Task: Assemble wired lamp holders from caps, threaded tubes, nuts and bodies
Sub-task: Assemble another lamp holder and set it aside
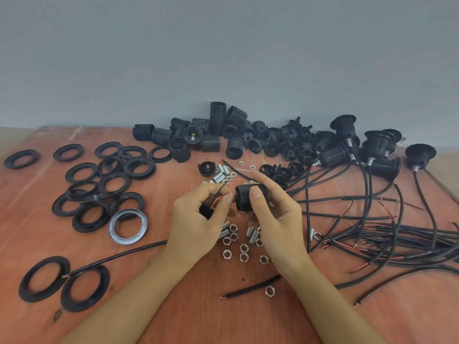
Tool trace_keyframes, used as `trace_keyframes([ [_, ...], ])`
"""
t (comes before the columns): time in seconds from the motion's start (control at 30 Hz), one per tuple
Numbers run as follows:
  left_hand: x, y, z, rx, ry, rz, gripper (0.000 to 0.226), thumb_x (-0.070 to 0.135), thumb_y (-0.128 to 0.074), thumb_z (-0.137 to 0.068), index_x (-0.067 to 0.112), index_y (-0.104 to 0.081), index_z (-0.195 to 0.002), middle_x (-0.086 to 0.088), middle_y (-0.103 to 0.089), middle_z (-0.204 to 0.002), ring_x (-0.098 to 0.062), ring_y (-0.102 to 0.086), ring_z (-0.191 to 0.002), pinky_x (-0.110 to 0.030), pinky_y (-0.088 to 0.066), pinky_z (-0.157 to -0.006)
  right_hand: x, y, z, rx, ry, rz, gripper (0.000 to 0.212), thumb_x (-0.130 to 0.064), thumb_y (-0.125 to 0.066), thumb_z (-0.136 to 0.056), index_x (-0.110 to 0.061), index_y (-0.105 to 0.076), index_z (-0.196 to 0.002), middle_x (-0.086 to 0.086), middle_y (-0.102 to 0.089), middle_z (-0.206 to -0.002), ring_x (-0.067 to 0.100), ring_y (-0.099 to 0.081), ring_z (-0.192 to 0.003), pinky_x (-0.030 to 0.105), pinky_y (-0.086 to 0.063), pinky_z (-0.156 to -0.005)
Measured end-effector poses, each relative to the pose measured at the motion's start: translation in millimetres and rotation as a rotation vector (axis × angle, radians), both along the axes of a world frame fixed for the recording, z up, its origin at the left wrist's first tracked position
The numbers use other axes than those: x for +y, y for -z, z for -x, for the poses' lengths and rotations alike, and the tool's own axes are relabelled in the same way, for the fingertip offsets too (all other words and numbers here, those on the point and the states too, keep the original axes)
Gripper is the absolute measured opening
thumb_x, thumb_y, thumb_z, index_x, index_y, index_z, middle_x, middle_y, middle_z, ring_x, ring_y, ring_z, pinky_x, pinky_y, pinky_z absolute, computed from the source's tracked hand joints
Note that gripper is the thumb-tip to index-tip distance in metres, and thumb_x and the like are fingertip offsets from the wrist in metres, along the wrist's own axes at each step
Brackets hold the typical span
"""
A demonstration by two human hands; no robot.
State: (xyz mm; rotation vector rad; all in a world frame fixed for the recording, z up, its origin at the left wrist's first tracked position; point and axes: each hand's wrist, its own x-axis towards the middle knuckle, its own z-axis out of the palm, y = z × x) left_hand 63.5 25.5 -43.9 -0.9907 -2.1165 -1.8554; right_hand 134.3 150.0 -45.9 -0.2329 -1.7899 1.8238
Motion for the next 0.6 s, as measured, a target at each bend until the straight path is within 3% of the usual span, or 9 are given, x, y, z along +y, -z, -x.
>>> trace_keyframes([
  [0.1,-0.1,0.5,-1.3,0.058,-0.008,0.021,0.005,0.005,-0.065,-0.090,0.007,-0.069,-0.092,0.000,-0.071,-0.074,-0.009,-0.070,-0.066,-0.023,-0.056,-0.062,0.7,-1.7,-1.9,0.015,-0.005,-0.027,0.027,-0.027,-0.059,-0.096,-0.032,-0.065,-0.122,0.021,-0.065,-0.085,0.047,-0.054,-0.064,0.043,-0.052,-0.055],
  [0.23,-1.8,0.2,-2.0,0.085,-0.028,0.034,0.004,0.000,-0.067,-0.088,0.003,-0.069,-0.089,0.000,-0.071,-0.074,-0.006,-0.070,-0.065,-0.017,-0.053,-0.062,3.3,-2.9,-2.5,-0.004,-0.042,-0.037,0.035,-0.027,-0.061,-0.090,-0.024,-0.065,-0.124,0.015,-0.067,-0.085,0.020,-0.058,-0.062,0.031,-0.051,-0.056],
  [0.4,-1.7,-0.1,-2.8,0.121,-0.041,0.057,0.006,-0.002,-0.068,-0.087,0.003,-0.070,-0.088,-0.001,-0.072,-0.073,-0.006,-0.069,-0.066,-0.014,-0.052,-0.062,2.8,-1.4,-6.4,0.000,-0.030,-0.051,0.032,-0.027,-0.060,-0.089,-0.026,-0.065,-0.121,0.003,-0.069,-0.081,0.018,-0.054,-0.053,0.036,-0.051,-0.049],
  [0.5,-0.7,0.9,-1.6,0.090,-0.042,0.037,0.008,-0.001,-0.068,-0.086,0.007,-0.070,-0.088,0.001,-0.072,-0.073,-0.006,-0.069,-0.064,-0.018,-0.054,-0.061,4.3,-2.3,-4.8,-0.012,-0.028,-0.060,0.038,-0.028,-0.060,-0.089,-0.022,-0.063,-0.126,0.009,-0.070,-0.088,0.020,-0.060,-0.064,0.042,-0.054,-0.057],
  [0.6,0.9,-0.1,0.4,0.016,-0.065,-0.010,0.004,0.010,-0.067,-0.088,0.011,-0.070,-0.091,0.006,-0.071,-0.071,-0.005,-0.069,-0.064,-0.014,-0.051,-0.061,10.4,-5.1,-1.6,-0.020,-0.093,0.024,0.038,-0.015,-0.062,-0.093,-0.021,-0.061,-0.130,0.006,-0.072,-0.098,0.017,-0.066,-0.083,0.027,-0.055,-0.071],
])
